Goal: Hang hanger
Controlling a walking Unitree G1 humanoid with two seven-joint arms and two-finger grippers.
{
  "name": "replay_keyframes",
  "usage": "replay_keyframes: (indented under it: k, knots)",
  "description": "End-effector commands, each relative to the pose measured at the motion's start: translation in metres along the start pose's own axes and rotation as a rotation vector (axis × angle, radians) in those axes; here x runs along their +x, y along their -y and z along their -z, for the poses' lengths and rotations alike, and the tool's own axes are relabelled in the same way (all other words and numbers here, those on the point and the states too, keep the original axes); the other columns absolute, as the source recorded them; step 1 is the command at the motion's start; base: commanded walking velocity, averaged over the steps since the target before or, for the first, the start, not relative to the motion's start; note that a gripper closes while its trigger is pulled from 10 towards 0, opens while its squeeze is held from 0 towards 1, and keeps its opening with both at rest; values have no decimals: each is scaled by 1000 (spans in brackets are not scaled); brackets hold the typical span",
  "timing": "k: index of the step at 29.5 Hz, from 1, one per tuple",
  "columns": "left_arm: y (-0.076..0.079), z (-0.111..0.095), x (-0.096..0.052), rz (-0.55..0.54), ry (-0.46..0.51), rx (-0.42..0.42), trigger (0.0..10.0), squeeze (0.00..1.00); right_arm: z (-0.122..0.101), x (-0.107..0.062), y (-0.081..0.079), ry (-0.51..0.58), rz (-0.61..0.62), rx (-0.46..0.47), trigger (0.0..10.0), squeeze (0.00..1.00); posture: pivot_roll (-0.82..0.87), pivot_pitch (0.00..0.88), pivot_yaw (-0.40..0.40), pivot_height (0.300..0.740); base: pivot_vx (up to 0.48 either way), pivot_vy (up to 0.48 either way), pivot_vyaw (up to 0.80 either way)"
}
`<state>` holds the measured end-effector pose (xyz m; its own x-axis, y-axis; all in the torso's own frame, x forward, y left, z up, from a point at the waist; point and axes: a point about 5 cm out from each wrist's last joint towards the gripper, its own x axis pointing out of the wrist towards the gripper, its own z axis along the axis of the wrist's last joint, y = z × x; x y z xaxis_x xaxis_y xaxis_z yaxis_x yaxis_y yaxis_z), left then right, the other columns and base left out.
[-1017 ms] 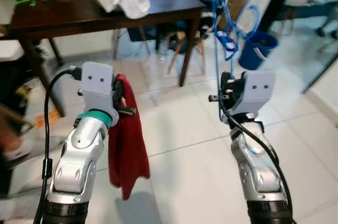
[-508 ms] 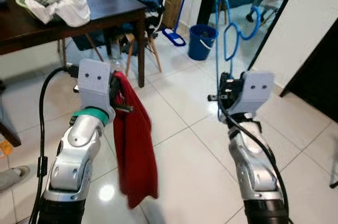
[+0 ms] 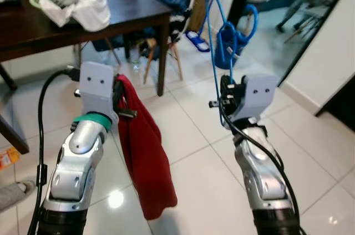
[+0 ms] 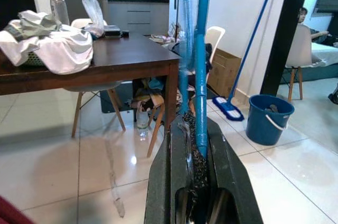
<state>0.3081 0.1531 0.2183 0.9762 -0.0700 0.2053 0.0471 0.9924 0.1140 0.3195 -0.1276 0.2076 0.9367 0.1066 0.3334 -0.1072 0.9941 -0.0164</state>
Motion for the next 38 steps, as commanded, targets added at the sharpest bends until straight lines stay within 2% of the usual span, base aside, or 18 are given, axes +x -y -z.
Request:
replay_keyframes:
  k: [1,3,4,5,6,7,8,10,13,17,20,21,22,25,28,38]
  knots:
    - [3,0,-2,20,13,19,10000,0,5,0,8,-17,17,-31,10000,0,14,37,34,740,472,0,0]
    - [-1,6,-8,74,-13,48,10000,0,28,-2,21,-121,7,-202,10000,0,18,37,38,740,472,0,0]
    - [-1,6,-8,74,-13,48,10000,0,28,-2,21,-121,7,-202,10000,0,18,37,38,740,472,0,0]
    - [-3,9,-11,98,-27,64,10000,0,40,-6,29,-175,5,-264,10000,0,20,39,38,740,472,0,0]
    - [-9,17,-17,126,-59,104,10000,0,62,-15,40,-290,8,-323,10000,0,31,42,35,740,472,0,0]
    - [-14,24,-23,144,-80,146,10000,0,76,-24,48,-361,20,-332,10000,0,37,47,34,740,472,0,0]
    - [-19,30,-28,150,-98,186,10000,0,85,-32,53,-412,29,-293,10000,0,37,48,33,740,472,0,0]
    - [-22,33,-31,153,-108,210,10000,0,90,-37,55,-438,35,-262,10000,0,37,48,33,740,472,0,0]
    - [-31,34,-34,131,-91,266,10000,0,101,-50,71,-501,184,-78,10000,0,46,60,34,740,467,0,0]
    - [-29,25,-24,113,-34,288,10000,0,100,-50,79,-483,265,-21,10000,0,36,58,38,740,462,0,0]
    - [-22,9,-7,102,53,299,10000,0,92,-42,81,-427,297,-11,10000,0,35,55,33,740,460,0,0]
    - [-22,9,-7,102,53,299,10000,0,92,-42,81,-427,297,-11,10000,0,35,55,33,740,461,0,0]
    - [-18,-1,2,106,101,302,10000,0,89,-38,81,-410,305,-17,10000,0,34,53,30,740,461,0,0]
    - [-16,-5,5,110,117,301,10000,0,90,-37,82,-409,312,-24,10000,0,34,53,30,740,461,0,0]
    - [-14,-19,11,126,169,297,10000,0,89,-38,86,-401,333,-9,10000,0,35,54,30,740,461,0,-731]
    - [-17,-33,17,100,234,309,10000,0,84,-34,86,-364,343,-7,10000,0,35,54,34,740,459,0,-746]
